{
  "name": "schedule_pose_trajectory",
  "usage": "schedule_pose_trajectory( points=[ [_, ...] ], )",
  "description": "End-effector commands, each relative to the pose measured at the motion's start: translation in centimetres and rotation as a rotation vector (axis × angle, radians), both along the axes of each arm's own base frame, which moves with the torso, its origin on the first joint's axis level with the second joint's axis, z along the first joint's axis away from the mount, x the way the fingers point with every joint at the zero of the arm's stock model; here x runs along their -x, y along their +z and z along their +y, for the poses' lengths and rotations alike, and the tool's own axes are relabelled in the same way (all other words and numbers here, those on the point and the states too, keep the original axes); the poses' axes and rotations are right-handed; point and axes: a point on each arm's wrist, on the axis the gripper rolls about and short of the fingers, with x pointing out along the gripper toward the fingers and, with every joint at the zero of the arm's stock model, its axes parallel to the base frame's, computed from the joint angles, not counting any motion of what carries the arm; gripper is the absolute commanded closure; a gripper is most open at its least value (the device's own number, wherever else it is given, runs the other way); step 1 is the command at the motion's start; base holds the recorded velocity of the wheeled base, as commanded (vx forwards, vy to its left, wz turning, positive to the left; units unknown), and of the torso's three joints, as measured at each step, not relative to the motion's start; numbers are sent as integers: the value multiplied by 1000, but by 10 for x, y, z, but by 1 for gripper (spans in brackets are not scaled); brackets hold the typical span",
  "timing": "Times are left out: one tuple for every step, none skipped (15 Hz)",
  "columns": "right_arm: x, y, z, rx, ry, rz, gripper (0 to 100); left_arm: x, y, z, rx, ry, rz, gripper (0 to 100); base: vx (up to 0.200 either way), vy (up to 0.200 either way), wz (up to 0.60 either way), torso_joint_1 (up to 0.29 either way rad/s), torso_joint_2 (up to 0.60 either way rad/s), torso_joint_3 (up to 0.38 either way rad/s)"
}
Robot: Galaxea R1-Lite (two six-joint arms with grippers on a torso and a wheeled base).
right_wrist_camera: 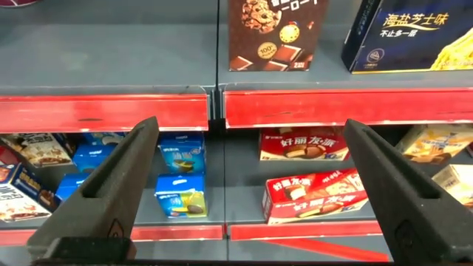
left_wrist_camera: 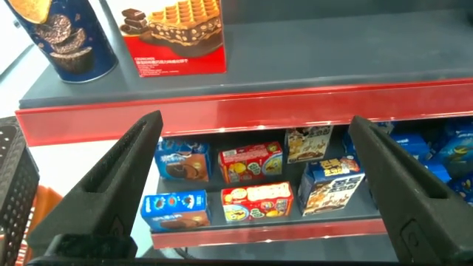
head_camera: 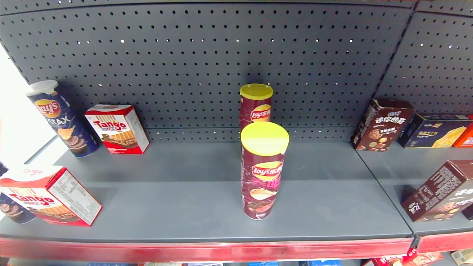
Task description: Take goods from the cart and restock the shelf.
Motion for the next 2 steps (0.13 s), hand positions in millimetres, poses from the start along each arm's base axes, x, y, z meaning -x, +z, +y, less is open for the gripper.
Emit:
schedule_pose_trajectory(
  points=[
    [0, 0, 0, 0, -1, 1, 0, 0, 0, 0, 0, 0, 3, 0, 0, 0, 0, 0, 0, 0],
    [0, 0, 0, 0, -1, 1, 0, 0, 0, 0, 0, 0, 1, 0, 0, 0, 0, 0, 0, 0]
  ],
)
